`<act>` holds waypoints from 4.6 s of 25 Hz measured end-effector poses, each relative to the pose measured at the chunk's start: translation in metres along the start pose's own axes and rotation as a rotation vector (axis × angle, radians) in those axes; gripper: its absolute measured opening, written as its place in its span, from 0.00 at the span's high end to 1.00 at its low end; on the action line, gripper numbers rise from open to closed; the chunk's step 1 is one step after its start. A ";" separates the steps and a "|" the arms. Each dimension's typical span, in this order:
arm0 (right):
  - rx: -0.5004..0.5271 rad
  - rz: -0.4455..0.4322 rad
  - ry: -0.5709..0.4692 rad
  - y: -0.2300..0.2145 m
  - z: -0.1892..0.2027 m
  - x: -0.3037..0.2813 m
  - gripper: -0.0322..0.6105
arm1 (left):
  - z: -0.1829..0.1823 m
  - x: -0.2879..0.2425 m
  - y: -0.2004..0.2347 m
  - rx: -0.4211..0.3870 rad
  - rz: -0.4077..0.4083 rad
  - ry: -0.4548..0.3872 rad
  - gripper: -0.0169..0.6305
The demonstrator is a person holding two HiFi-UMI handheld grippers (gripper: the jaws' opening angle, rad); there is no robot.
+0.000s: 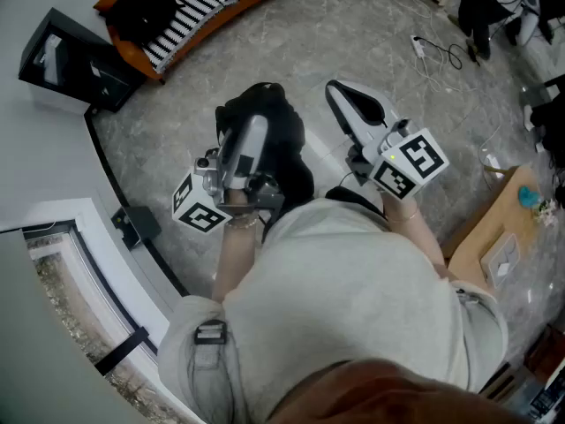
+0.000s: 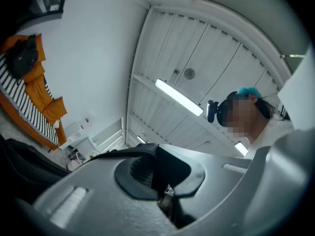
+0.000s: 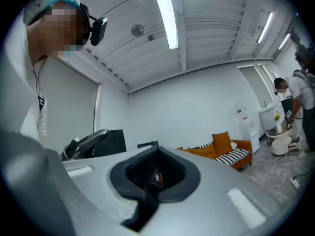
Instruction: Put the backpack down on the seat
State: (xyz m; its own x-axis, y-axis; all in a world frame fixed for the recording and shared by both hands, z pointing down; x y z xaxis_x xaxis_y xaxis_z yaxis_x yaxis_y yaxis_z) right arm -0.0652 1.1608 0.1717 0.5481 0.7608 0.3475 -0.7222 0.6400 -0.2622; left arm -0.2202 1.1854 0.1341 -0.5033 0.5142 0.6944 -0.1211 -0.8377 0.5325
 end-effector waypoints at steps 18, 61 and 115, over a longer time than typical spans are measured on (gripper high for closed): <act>-0.017 0.006 0.021 0.004 0.025 -0.008 0.95 | -0.002 0.011 0.010 -0.001 0.022 0.004 0.96; -0.236 -0.056 0.003 -0.327 0.027 -0.226 0.95 | 0.033 -0.250 0.326 -0.142 -0.034 0.056 0.96; -0.201 0.095 0.000 -0.719 0.122 -0.657 0.95 | -0.024 -0.531 0.846 0.031 -0.075 0.182 0.96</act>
State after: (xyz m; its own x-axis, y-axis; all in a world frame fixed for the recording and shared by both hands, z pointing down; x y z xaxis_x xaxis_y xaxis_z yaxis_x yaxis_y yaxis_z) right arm 0.0425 0.1874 0.2413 0.4815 0.8187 0.3130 -0.6722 0.5741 -0.4675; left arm -0.0762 0.1990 0.2043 -0.6406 0.5306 0.5551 -0.1385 -0.7909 0.5961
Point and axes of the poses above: the fingertips, and each gripper's own axes: x backward along the fingers, y to its left, z out of its underside, the point moved 3 cm from there along x, backward along the fingers, and after that the axes turned 15 degrees about -y, right-handed, at the moved point
